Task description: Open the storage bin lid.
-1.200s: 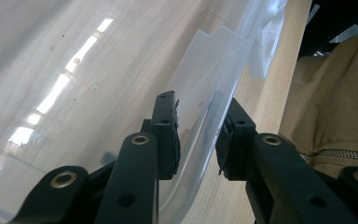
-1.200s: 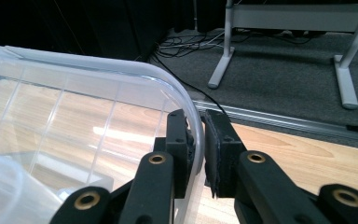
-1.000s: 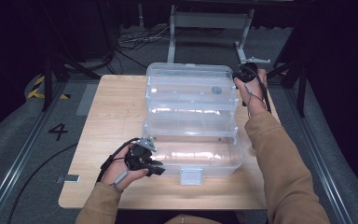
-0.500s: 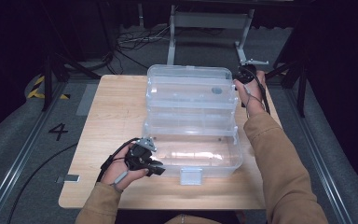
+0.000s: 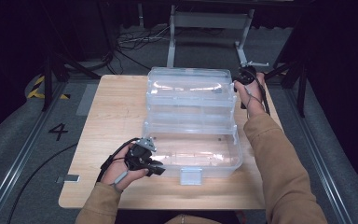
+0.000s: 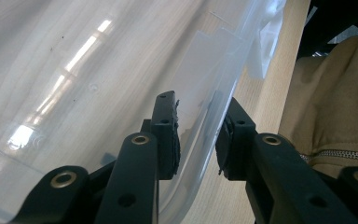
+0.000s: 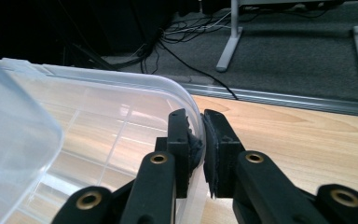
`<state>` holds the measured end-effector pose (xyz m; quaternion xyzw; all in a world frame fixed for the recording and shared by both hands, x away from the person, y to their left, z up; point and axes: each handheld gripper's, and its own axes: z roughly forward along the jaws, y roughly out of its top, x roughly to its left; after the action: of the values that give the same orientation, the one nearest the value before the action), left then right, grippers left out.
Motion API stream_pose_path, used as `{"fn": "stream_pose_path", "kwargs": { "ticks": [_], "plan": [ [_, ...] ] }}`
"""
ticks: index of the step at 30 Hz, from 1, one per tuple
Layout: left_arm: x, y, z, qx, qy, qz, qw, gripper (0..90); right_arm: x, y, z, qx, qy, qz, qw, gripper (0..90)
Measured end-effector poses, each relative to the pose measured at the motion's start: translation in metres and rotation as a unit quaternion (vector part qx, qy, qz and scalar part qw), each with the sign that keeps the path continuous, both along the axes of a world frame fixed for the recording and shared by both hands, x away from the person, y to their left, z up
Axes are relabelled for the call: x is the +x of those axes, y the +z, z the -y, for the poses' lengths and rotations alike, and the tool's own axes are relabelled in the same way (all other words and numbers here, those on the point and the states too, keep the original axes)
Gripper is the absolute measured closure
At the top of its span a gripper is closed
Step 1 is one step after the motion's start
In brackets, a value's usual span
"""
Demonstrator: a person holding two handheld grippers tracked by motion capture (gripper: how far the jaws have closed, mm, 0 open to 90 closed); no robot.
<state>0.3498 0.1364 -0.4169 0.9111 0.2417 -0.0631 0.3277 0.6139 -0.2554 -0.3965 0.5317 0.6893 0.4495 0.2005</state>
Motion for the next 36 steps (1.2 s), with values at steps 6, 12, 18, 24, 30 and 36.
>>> {"fn": "stream_pose_path", "kwargs": {
  "ticks": [6, 12, 18, 24, 30, 36],
  "plan": [
    [0.0, 0.0, 0.0, 0.0, 0.001, 0.0, 1.0, 71.8, -0.003, 0.006, 0.007, 0.02, 0.0, 0.015, 0.9997, 60.9],
    [0.0, 0.0, 0.0, 0.0, 0.001, -0.001, 1.0, 71.7, -0.013, 0.018, 0.011, 0.01, 0.008, 0.03, 0.9995, 51.9],
    [0.0, 0.0, 0.0, 0.0, 0.001, -0.002, 1.0, 71.7, -0.03, 0.03, 0.022, -0.006, 0.021, 0.05, 0.9985, 48.4],
    [0.002, 0.001, 0.001, 0.004, 0.001, -0.009, 1.0, 71.6, -0.052, 0.043, 0.036, -0.041, 0.041, 0.072, 0.9958, 48.1],
    [0.002, 0.001, 0.001, 0.005, 0.0, -0.008, 1.0, 71.7, -0.072, 0.048, 0.048, -0.013, 0.056, 0.075, 0.9956, 46.5],
    [0.001, 0.001, 0.001, 0.005, 0.0, -0.007, 1.0, 71.8, -0.091, 0.049, 0.057, -0.008, 0.081, 0.084, 0.9931, 46.5]
  ]
}}
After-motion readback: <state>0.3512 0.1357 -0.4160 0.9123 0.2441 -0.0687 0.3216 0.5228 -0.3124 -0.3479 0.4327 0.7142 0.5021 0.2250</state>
